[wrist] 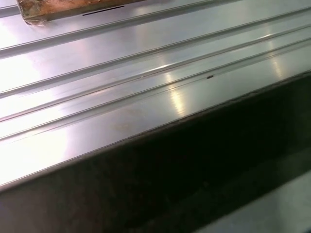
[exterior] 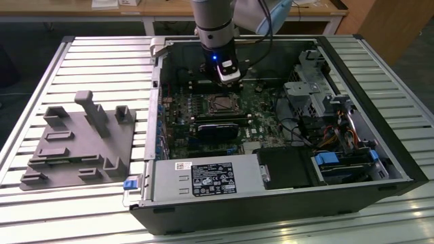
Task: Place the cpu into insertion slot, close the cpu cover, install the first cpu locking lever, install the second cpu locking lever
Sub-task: 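Install the first cpu locking lever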
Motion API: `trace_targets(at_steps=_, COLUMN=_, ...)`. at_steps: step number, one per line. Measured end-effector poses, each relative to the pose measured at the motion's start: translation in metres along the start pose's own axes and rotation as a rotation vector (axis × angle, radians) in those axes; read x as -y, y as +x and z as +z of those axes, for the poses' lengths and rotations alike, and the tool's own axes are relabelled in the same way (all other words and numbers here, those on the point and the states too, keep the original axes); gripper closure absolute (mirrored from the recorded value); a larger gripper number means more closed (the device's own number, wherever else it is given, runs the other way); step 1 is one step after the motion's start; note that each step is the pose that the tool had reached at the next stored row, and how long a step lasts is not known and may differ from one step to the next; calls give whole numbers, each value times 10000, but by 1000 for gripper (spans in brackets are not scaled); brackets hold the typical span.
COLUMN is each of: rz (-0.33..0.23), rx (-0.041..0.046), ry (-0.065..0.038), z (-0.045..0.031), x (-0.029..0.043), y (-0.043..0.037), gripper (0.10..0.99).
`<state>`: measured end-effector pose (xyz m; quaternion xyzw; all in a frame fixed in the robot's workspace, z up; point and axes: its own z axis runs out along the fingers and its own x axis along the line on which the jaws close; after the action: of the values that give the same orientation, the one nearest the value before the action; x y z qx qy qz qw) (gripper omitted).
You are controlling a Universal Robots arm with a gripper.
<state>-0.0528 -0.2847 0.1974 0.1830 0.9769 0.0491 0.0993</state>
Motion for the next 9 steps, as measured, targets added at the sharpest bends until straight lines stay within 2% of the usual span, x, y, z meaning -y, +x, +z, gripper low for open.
trace_targets(at_steps=9, rz=-16, rx=36, ry=56, z=16, x=15, y=-2, gripper=980)
